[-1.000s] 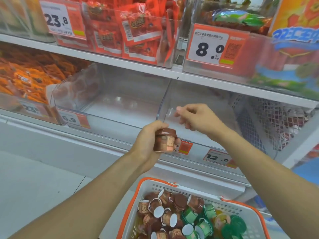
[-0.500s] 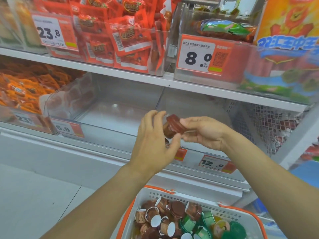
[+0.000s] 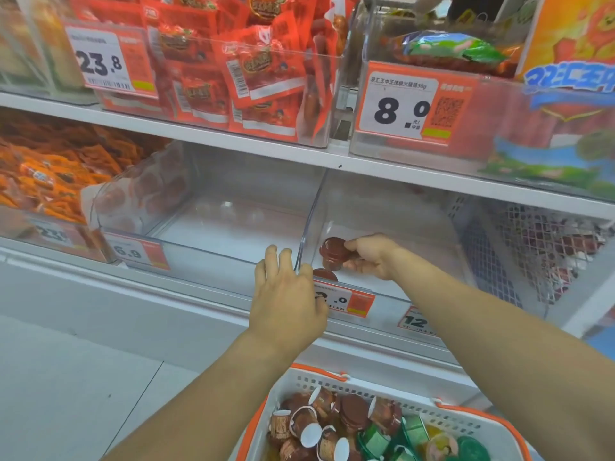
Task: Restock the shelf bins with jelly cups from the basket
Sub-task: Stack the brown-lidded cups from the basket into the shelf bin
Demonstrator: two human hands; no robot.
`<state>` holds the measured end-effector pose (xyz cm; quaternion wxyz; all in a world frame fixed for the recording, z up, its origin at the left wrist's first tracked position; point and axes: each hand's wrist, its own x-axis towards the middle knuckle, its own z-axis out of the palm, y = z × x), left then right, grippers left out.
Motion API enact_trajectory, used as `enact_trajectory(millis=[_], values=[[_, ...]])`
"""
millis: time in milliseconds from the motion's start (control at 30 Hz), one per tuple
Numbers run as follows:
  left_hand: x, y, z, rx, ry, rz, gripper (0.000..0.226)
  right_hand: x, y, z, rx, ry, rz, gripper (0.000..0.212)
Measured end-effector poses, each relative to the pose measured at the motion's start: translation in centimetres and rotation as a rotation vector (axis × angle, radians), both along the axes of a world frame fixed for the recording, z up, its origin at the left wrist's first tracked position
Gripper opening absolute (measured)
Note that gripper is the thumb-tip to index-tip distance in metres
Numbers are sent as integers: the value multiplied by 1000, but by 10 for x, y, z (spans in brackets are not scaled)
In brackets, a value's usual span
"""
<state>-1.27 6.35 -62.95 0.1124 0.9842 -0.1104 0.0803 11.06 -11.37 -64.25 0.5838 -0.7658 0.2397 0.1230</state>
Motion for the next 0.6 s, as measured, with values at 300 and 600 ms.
enact_trajectory(millis=[300,600], values=[[0,-2,1,26,9,7,47,-10,6,5,-28,50,163,27],[-2,0,0,-32,11,2,44,-25,2,22,-243,-2,265,39]])
